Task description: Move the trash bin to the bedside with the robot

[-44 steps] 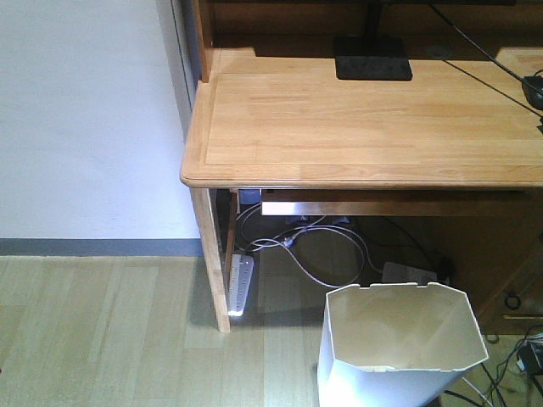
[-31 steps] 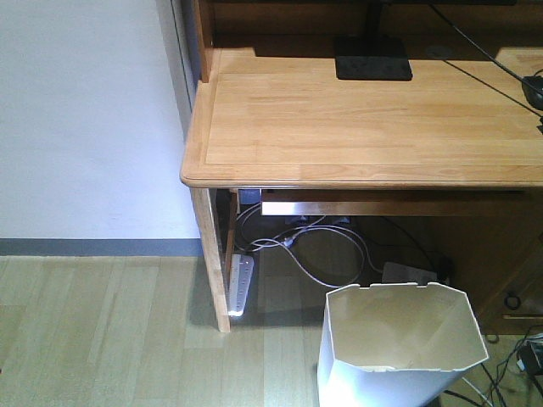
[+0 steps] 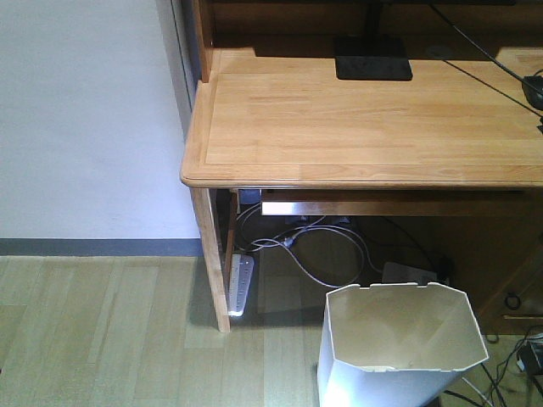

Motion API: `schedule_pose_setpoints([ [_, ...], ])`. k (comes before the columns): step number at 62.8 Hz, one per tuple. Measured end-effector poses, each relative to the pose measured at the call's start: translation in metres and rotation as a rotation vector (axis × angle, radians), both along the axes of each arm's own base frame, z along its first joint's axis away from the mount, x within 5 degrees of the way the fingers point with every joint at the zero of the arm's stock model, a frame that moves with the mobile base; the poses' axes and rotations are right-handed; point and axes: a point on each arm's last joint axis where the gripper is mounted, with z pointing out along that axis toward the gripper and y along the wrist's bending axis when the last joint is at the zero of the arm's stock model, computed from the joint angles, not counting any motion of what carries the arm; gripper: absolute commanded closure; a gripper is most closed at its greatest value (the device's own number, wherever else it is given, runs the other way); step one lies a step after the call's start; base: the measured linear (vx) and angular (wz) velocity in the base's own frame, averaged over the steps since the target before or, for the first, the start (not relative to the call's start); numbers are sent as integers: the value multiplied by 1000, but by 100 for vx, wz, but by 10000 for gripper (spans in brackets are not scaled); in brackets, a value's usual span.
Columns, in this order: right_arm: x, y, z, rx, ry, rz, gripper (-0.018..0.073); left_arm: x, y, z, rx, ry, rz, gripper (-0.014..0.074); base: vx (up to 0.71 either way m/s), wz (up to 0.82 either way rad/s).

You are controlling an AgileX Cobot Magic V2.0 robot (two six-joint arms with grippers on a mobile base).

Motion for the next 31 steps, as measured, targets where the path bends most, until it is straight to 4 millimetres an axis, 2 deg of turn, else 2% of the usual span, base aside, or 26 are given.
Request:
schedule_pose_setpoints([
  [31, 0, 0, 2, 1, -20, 0, 570, 0, 0, 0, 0, 0, 0, 602, 0, 0],
])
